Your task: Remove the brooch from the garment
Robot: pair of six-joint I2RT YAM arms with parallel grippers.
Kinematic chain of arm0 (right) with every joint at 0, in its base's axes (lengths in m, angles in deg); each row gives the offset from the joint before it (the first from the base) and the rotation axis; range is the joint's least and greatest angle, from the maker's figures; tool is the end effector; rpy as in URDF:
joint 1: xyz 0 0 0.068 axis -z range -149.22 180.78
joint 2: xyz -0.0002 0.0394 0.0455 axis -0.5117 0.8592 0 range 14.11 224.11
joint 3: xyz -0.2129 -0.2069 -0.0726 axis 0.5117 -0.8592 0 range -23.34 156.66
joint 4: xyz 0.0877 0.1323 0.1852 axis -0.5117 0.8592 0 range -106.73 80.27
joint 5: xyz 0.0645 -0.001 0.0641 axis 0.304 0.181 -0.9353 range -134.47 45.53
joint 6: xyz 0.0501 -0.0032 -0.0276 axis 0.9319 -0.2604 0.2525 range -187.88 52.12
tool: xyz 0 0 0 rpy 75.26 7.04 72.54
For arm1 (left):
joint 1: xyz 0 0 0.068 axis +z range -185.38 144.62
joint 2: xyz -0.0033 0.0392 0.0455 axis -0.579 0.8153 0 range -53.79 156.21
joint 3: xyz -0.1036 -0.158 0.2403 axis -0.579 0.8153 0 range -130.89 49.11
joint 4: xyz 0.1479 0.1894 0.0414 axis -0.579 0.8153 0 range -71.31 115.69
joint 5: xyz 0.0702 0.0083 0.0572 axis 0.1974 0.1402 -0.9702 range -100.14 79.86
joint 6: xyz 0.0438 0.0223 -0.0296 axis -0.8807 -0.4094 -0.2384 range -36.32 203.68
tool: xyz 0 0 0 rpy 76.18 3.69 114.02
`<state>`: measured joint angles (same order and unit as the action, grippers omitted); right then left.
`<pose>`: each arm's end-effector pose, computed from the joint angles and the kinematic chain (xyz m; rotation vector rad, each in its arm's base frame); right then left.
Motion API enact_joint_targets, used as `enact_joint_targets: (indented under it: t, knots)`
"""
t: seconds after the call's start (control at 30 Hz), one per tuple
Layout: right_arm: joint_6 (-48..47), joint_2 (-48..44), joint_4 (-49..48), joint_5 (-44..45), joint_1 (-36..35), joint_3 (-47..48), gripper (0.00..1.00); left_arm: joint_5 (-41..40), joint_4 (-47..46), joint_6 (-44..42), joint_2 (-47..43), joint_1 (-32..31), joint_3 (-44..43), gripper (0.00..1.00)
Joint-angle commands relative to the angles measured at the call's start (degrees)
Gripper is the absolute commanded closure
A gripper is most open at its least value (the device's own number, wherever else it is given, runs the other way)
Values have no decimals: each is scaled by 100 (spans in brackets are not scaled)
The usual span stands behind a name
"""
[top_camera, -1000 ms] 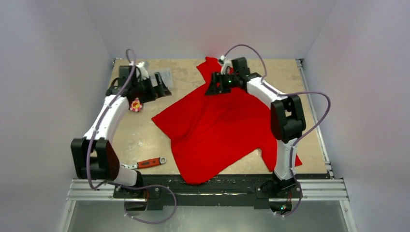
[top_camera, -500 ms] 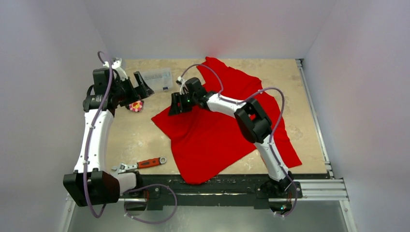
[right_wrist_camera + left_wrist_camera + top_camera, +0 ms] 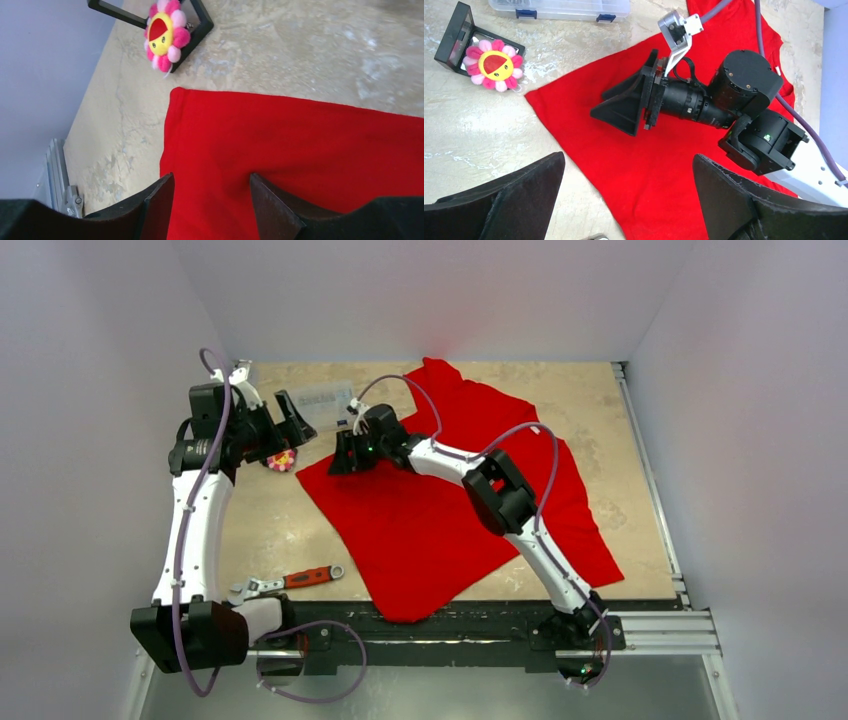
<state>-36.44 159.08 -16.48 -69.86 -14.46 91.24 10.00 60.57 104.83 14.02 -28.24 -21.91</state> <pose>0.3992 0.4273 0.1655 -0.5682 2.2432 1.2170 0.2176 0.0131 0.3918 -0.3621 2.2195 -0.5264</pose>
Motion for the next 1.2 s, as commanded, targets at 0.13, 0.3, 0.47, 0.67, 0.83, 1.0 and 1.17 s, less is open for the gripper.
enact_joint_targets:
  t: [0.13, 0.3, 0.47, 0.67, 0.83, 1.0, 1.17]
  knots:
    - [18, 179, -282, -402, -161, 423, 29, 184, 92, -281, -101, 64, -96, 0]
    - [-845, -1209, -342, -844, -110, -277, 8, 446, -139, -647, -118, 52, -56, 0]
    - [-1930, -2881, 543, -1400, 429, -1231, 1, 789, -420, -1030, -58, -139, 9, 0]
    - [-3911, -4435, 3156, -1557, 2126, -2331, 1, 448, -694, -1830, -48, -1480, 345, 0]
    - [-5617, -4878, 5042, -855, 3987, -3048, 1, 707, -811, -1850, 296, -2122, 564, 0]
    - [-6366, -4461, 5612, -480, 5649, -3507, 4, 632, -830, -1809, 717, -2460, 522, 0]
    - [-6241, -3858, 5224, -395, 6232, -3696, 4, 508, -704, -1824, 964, -2463, 338, 0]
